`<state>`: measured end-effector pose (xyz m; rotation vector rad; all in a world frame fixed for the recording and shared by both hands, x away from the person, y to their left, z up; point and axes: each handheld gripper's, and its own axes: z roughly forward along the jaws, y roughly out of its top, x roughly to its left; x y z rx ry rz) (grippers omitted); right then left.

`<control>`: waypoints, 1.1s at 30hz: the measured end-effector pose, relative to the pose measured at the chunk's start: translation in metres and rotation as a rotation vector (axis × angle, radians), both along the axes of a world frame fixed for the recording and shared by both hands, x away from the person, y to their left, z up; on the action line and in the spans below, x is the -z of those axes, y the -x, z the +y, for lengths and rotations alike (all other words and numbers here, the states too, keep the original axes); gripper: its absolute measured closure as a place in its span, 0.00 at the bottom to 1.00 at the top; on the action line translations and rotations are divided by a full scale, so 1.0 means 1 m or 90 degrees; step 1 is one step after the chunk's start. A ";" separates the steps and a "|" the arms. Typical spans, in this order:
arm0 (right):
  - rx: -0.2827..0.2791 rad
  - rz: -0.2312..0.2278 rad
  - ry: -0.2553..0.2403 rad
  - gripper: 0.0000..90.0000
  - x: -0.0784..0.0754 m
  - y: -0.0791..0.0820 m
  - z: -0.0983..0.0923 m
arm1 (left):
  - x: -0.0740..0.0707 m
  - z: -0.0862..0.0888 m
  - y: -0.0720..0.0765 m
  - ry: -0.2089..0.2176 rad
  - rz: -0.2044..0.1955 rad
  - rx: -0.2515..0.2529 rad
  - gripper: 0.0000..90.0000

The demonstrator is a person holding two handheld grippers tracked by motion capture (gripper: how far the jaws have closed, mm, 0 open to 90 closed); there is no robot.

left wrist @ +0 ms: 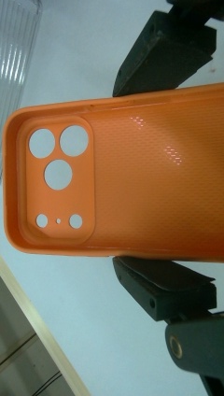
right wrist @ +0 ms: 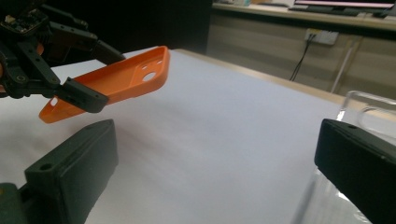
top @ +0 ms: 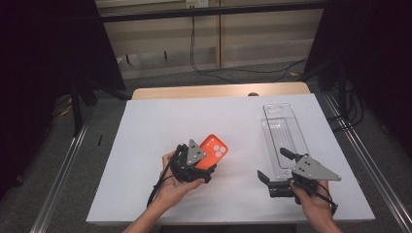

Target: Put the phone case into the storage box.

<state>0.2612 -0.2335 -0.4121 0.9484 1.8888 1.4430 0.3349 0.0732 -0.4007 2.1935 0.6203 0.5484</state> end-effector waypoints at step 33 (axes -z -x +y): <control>0.064 0.099 0.014 0.03 -0.011 -0.038 0.048 | -0.002 -0.017 0.017 -0.002 -0.068 -0.013 0.18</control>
